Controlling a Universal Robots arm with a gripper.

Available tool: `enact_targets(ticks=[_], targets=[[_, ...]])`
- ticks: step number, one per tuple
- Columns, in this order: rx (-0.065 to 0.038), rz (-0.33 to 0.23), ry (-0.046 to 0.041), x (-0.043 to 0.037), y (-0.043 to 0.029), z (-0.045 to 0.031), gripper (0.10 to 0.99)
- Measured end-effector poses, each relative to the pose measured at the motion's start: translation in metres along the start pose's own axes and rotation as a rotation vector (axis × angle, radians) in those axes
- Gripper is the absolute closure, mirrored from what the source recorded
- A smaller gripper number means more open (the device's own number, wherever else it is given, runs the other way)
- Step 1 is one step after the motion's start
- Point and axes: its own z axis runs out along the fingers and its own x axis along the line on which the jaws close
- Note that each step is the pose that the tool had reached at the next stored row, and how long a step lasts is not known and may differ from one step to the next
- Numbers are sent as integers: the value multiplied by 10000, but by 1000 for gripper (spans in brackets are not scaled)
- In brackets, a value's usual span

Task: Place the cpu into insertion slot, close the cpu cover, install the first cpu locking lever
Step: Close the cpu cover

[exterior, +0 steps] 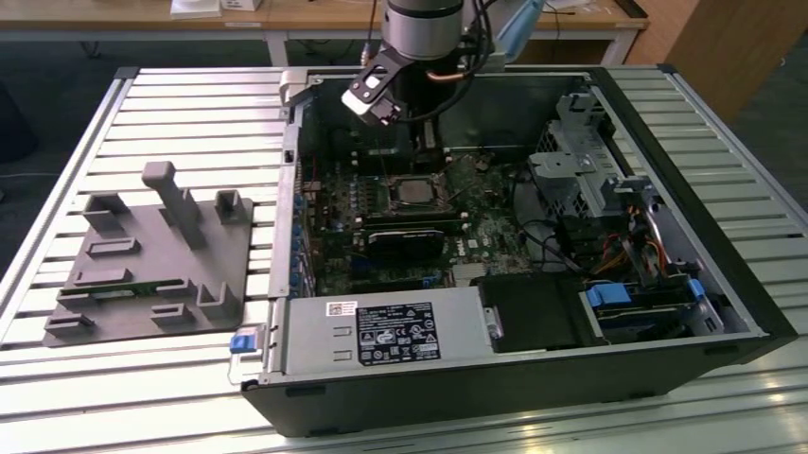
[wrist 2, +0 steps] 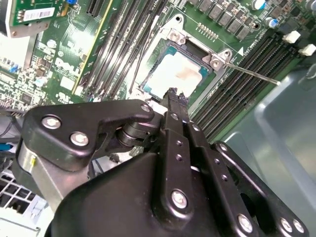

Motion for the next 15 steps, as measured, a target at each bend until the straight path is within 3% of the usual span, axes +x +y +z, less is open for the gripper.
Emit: enact_targets(ticks=[10,15], targets=[[0,-1,1,-7,14,-215,980],[68,-2,1,-8,82,-226,980]])
